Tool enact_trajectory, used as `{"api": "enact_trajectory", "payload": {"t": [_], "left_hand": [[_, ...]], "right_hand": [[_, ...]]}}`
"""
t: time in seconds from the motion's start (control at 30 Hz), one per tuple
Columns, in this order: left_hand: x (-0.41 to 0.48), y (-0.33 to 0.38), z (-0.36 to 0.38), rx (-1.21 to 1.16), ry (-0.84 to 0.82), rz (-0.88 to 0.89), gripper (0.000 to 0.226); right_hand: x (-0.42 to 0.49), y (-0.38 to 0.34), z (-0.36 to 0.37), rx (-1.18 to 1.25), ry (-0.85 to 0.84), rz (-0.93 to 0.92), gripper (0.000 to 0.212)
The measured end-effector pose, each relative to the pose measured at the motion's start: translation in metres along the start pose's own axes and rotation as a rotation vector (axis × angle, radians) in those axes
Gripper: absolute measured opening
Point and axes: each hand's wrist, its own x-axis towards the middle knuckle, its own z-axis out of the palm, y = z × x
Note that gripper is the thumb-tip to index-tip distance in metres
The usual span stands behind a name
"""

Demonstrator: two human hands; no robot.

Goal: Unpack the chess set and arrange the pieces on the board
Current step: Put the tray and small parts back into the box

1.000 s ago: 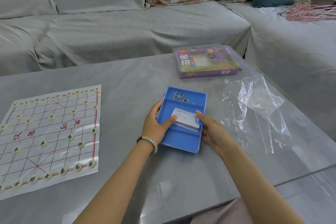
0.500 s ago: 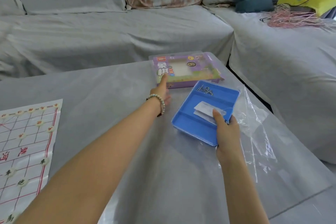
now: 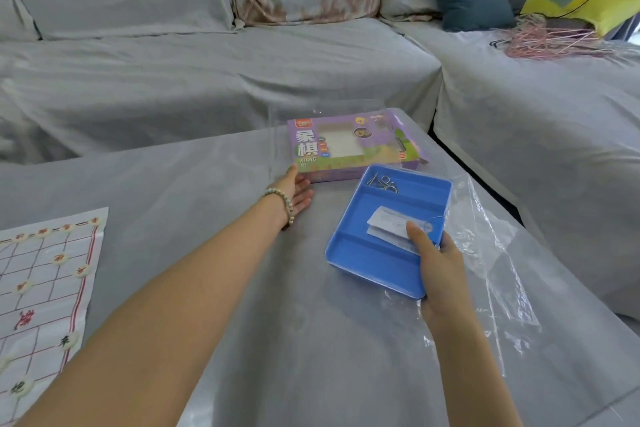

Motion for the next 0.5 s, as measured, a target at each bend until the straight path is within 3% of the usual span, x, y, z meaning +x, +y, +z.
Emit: {"api": "enact_trajectory", "payload": {"t": [0.17, 0.33, 0.5], "left_hand": [[-0.038, 0.005, -0.073, -0.097, 0.009, 0.157, 0.036], [-0.108, 0.017, -0.163, 0.067, 0.056, 0.299, 0.037], [-0.150, 0.001, -0.200, 0.315, 0.166, 0.266, 0.042]], "right_hand": [[-0.015, -0.006, 0.007, 0.050, -0.125, -0.011, 0.030], [-0.041, -0.006, 0.023, 0.020, -0.338, -0.074, 0.036], [-0.070, 0.013, 0.047, -0.059, -0.513, -0.085, 0.038]]}}
